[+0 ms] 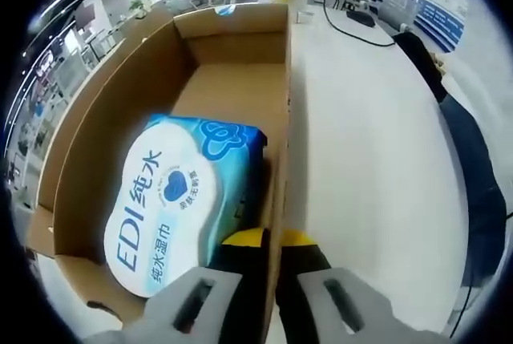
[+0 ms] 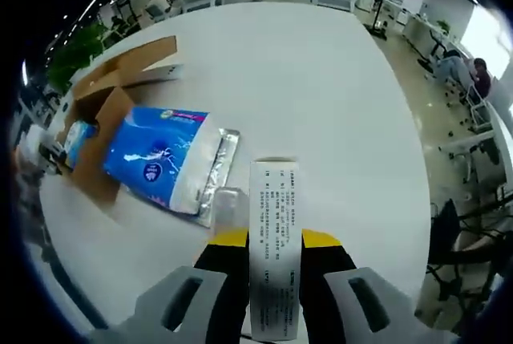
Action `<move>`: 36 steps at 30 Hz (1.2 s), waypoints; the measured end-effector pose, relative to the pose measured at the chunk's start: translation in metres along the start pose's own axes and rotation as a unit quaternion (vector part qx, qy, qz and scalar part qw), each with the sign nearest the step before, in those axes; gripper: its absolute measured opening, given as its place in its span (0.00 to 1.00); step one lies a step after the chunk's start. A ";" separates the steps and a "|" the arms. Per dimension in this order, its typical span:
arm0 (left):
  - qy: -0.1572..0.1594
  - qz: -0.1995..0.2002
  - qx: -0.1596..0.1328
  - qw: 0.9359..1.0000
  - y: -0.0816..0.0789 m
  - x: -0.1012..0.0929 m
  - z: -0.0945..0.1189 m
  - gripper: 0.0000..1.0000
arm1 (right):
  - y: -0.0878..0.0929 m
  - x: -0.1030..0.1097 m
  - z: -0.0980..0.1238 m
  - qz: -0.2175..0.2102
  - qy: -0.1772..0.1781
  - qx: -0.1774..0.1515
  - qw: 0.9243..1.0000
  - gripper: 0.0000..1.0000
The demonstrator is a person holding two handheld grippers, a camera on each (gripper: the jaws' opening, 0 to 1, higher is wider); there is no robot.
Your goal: Operate the shoe box by opening the lid, removing the specified soft item, and placing it in the target area until the item is outside and the box remains undamaged.
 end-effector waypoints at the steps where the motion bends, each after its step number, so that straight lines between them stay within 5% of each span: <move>1: 0.000 0.000 0.000 1.000 0.000 0.000 0.000 0.02 | 0.000 0.000 -0.001 -0.002 0.000 0.000 1.000 0.19; 36: 0.000 0.002 -0.001 1.000 -0.001 0.000 0.001 0.02 | 0.014 -0.003 -0.011 -0.023 -0.009 0.010 1.000 0.20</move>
Point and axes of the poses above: the point that each gripper's makers call its tool centre point, and the gripper's own axes: z roughly backward along the fingers, x roughly to its left, y roughly out of its underside, the point moved 10 cm from there along z, roughly backward along the fingers, and after that the axes turned 11 degrees about x, right-handed, at the moved point
